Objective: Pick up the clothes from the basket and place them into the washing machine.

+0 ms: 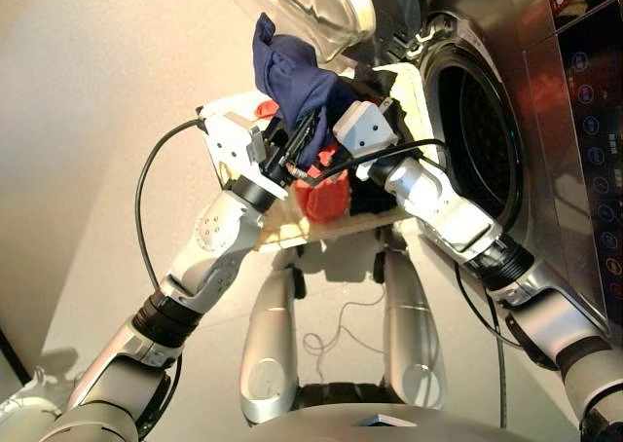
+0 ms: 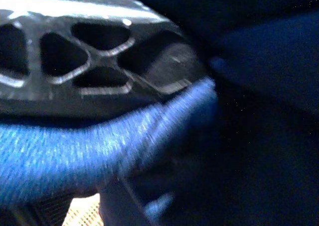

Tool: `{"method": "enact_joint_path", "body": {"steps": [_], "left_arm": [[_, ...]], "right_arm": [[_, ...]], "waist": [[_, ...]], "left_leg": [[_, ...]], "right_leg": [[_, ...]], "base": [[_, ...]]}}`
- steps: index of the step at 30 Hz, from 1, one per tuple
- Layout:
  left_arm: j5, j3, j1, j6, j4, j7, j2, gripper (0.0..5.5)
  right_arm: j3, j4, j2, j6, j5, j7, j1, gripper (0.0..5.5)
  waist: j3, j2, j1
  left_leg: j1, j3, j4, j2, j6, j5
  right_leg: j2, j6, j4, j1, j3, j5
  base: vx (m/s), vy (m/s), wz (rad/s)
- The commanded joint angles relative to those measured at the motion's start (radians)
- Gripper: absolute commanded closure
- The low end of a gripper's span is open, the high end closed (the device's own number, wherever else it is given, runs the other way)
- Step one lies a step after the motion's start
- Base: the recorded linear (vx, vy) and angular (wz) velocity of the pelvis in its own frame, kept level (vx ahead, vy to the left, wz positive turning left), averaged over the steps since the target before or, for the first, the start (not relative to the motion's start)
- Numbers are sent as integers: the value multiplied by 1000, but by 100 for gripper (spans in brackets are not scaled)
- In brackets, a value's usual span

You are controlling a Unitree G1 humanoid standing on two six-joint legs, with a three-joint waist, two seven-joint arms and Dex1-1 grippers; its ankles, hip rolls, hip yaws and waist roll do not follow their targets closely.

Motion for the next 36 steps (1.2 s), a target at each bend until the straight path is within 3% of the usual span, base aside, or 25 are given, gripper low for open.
{"method": "enact_joint_path", "body": {"steps": [1,3,4,19,21,22,23,24,36], "left_arm": [[0,-21,1,-37,-185,-32,30,550],[3,-18,4,-35,-182,-28,27,550],[7,-19,5,-34,-181,-26,25,550],[45,1,13,-56,-181,10,-1,550],[54,1,11,-62,-178,18,-1,440],[54,1,11,-67,-176,21,-3,205],[56,2,14,-70,-175,24,-5,75],[55,4,18,-72,-175,26,-8,0],[63,-6,6,-160,-139,138,-107,0]], "right_arm": [[29,-47,96,-49,63,29,-85,0],[25,-54,89,-49,62,28,-78,412],[19,-55,88,-51,64,23,-72,550],[-104,-107,53,-116,-38,-74,35,550],[-125,-111,49,-130,-71,-104,57,550],[-138,-109,47,-139,-85,-120,68,550],[-149,-111,45,-145,-92,-132,82,550],[-165,-105,48,-146,-90,-151,98,550],[-365,119,116,-236,-227,-539,180,550]], "waist": [[-31,13,4],[-31,13,2],[-31,13,2],[-23,19,-4],[-23,23,-3],[-23,24,-5],[-24,25,-6],[-24,26,-7],[-20,55,0]], "left_leg": [[-38,-48,35,13,-19,1],[-40,-49,34,14,-22,2],[-41,-51,34,13,-22,3],[-45,-53,38,12,-20,1],[-47,-54,39,12,-21,2],[-47,-54,39,12,-21,2],[-47,-54,38,12,-21,1],[-48,-55,38,11,-20,1],[-48,-56,50,6,-20,-10]], "right_leg": [[-50,116,-93,81,58,9],[-51,115,-94,81,56,8],[-52,115,-96,81,54,8],[-53,117,-92,81,52,5],[-53,116,-92,81,50,3],[-53,116,-92,81,50,3],[-53,116,-93,82,50,2],[-53,116,-92,82,50,1],[-60,123,-86,92,45,-9]], "base": [[0,0,0],[0,0,0],[0,0,0],[0,0,0],[0,0,0],[0,0,0],[0,0,0],[0,0,0],[0,0,0]]}}
